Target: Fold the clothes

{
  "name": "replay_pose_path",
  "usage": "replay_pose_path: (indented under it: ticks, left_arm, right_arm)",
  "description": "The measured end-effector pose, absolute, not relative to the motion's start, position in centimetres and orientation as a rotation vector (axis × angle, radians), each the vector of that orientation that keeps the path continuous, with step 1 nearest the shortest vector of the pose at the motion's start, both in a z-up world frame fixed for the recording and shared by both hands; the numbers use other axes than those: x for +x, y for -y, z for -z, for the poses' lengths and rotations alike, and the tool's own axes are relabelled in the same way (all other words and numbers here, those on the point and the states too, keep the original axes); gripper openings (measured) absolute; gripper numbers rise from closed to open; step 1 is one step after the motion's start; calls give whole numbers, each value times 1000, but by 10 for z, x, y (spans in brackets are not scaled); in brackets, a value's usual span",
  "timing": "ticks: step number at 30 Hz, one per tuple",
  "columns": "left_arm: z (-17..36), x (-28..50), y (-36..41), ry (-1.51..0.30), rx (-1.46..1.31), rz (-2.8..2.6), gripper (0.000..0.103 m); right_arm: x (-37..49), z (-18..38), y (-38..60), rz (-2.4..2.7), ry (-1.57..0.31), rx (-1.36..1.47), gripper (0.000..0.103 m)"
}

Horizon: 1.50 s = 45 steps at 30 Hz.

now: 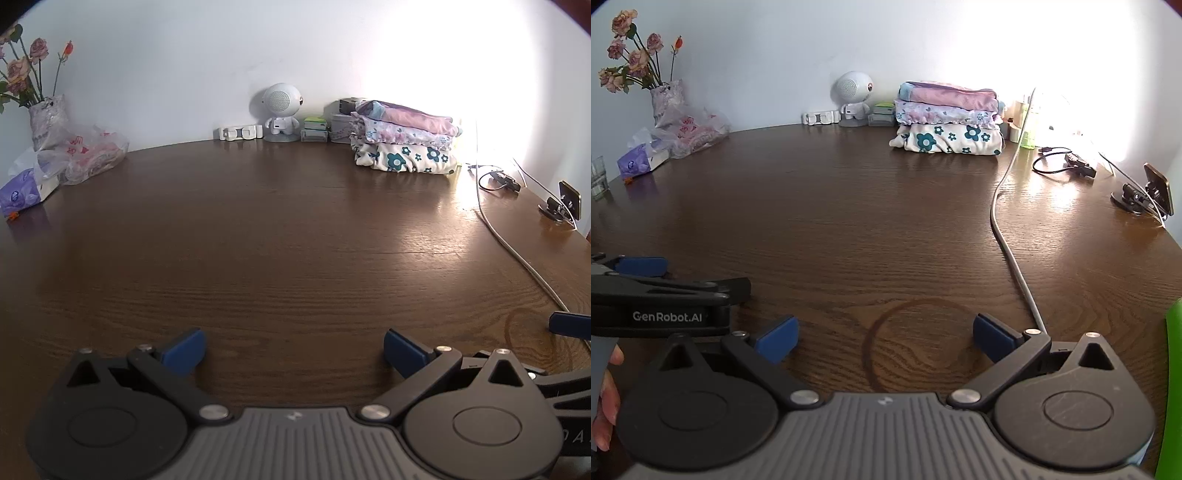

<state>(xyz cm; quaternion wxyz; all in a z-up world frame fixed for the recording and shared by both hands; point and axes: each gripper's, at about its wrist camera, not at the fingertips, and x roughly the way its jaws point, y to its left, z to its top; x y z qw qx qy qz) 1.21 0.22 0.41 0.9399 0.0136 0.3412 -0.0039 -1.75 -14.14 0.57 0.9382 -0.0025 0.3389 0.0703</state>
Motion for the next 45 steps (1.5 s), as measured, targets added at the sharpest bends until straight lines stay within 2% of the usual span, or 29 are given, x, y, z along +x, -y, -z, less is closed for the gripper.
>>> replay_pose_path:
  ticks: [45]
  left_arm:
    - [-4,6,-4,-695,27,31,103]
  right_arm:
    - [-7,-5,151,-50,-699,-4,102]
